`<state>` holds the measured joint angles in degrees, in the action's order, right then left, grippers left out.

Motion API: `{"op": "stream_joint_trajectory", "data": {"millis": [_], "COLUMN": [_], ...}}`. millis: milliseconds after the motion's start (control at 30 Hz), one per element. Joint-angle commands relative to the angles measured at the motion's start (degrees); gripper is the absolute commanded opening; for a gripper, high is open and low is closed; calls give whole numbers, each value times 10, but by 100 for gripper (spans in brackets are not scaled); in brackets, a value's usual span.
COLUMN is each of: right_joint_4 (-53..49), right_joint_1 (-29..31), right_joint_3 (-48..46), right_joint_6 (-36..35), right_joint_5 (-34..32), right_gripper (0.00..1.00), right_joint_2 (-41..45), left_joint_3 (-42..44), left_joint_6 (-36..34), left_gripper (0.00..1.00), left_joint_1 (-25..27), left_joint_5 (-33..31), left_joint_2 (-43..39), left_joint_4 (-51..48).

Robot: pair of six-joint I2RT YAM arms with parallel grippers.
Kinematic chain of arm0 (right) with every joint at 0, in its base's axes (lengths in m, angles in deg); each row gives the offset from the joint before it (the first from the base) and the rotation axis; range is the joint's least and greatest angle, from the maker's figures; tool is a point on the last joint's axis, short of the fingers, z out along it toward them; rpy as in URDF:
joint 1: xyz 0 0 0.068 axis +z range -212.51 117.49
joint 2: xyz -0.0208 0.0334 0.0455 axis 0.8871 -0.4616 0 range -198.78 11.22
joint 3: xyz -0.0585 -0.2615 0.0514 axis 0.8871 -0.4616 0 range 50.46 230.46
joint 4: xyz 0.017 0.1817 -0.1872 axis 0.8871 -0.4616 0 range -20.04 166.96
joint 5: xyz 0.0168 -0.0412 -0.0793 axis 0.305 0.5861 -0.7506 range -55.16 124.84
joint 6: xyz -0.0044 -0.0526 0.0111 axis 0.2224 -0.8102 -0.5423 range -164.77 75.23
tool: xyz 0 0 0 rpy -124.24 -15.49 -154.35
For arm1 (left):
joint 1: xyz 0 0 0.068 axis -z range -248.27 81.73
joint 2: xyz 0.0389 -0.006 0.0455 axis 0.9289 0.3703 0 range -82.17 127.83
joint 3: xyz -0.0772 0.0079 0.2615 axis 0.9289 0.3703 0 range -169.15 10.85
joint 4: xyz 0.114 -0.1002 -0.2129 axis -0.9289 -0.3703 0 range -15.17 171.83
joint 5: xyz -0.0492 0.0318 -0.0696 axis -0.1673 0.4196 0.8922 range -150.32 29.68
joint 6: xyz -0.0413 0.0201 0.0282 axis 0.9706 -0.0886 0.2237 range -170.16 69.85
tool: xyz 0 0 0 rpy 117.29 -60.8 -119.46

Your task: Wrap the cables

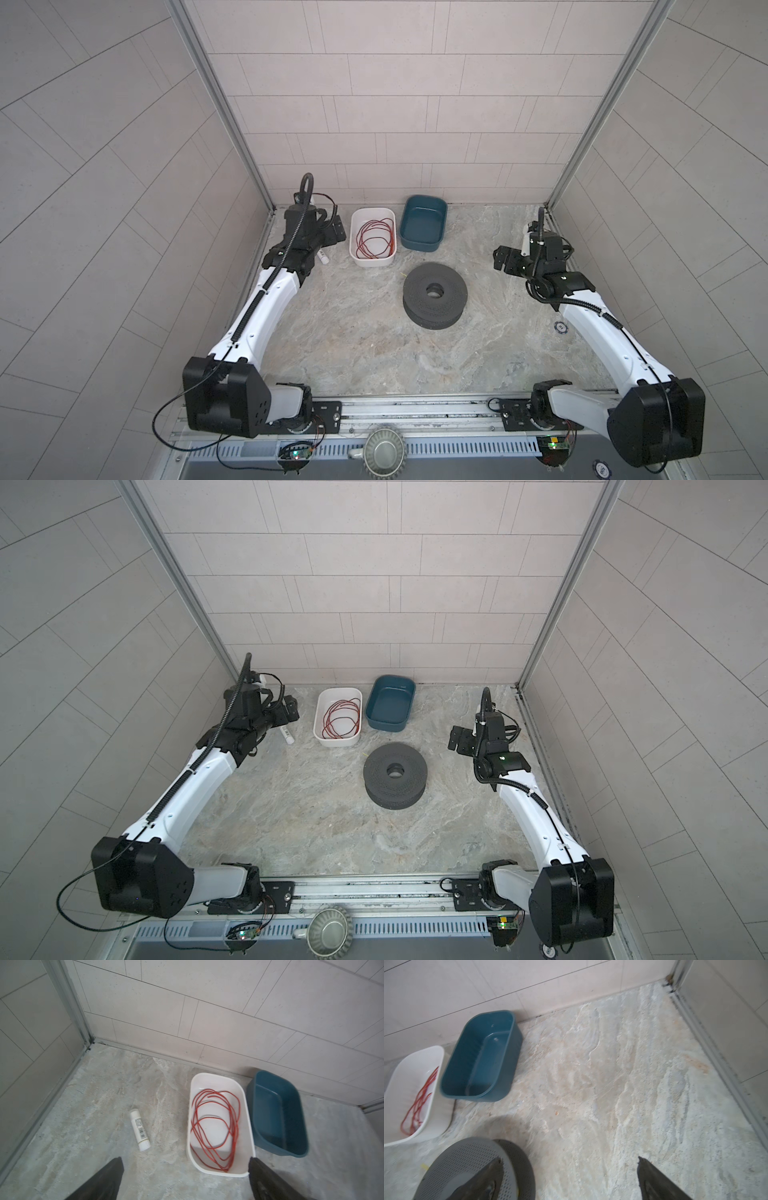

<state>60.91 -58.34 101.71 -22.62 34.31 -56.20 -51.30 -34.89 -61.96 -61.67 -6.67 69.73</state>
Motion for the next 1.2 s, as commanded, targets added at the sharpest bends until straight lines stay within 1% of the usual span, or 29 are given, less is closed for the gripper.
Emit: {"op": "stream_joint_trajectory", "data": {"millis": [0,33,67,133,200,267,333,367,433,500,533,600,633,700,733,800,933,1000,1033,1067,1100,1133,1167], "right_joint_4": [98,123,146,186,248,329,391,408,417,450,485,590,629,686,702,743,844,920,939,914,891,862,807], "right_joint_1": [-3,-3,-3,-3,-3,-4,-3,-3,-3,-3,-3,-3,-3,-3,-2,-2,-1,0,4,4,4,4,4], "right_joint_3": [-39,-52,-62,-83,-118,-170,-206,-216,-218,-233,-249,-293,-310,-326,-330,-342,-378,-392,-399,-397,-387,-368,-344], "right_joint_6": [-25,-34,-44,-52,-74,-107,-134,-155,-175,-181,-190,-208,-200,-203,-205,-208,-204,-213,-218,-215,-216,-217,-207], "right_joint_5": [-99,-107,-111,-120,-128,-135,-139,-139,-152,-158,-158,-162,-171,-162,-159,-160,-158,-149,-152,-151,-150,-158,-176], "right_gripper": [99,99,99,99,99,99,99,100,100,100,100,100,100,100,100,99,100,99,99,99,99,99,99], "right_joint_2": [-13,-18,-26,-37,-41,-38,-39,-46,-68,-88,-97,-114,-121,-141,-153,-173,-214,-258,-259,-247,-243,-244,-236], "left_joint_3": [112,154,185,218,261,319,368,395,426,429,432,444,440,442,447,448,443,442,440,437,433,423,406], "left_joint_6": [-80,-103,-112,-114,-101,-91,-102,-103,-110,-108,-115,-128,-128,-123,-118,-131,-142,-151,-155,-155,-154,-145,-124], "left_gripper": [100,100,100,100,100,100,100,100,99,99,98,98,98,97,97,95,95,97,99,100,100,100,100], "left_joint_1": [-26,-33,-37,-46,-55,-59,-59,-59,-59,-59,-59,-60,-60,-60,-60,-60,-61,-61,-61,-61,-61,-61,-61], "left_joint_5": [-6,-3,-17,-37,-60,-82,-97,-107,-121,-104,-94,-90,-89,-79,-69,-45,-23,-6,4,7,0,-34,-91], "left_joint_2": [-29,-39,-41,-28,-18,-16,-16,-11,3,-6,0,15,18,26,35,59,112,134,147,157,156,152,156], "left_joint_4": [87,132,158,182,236,327,411,461,531,530,545,597,596,607,623,653,693,711,724,735,725,698,673]}}
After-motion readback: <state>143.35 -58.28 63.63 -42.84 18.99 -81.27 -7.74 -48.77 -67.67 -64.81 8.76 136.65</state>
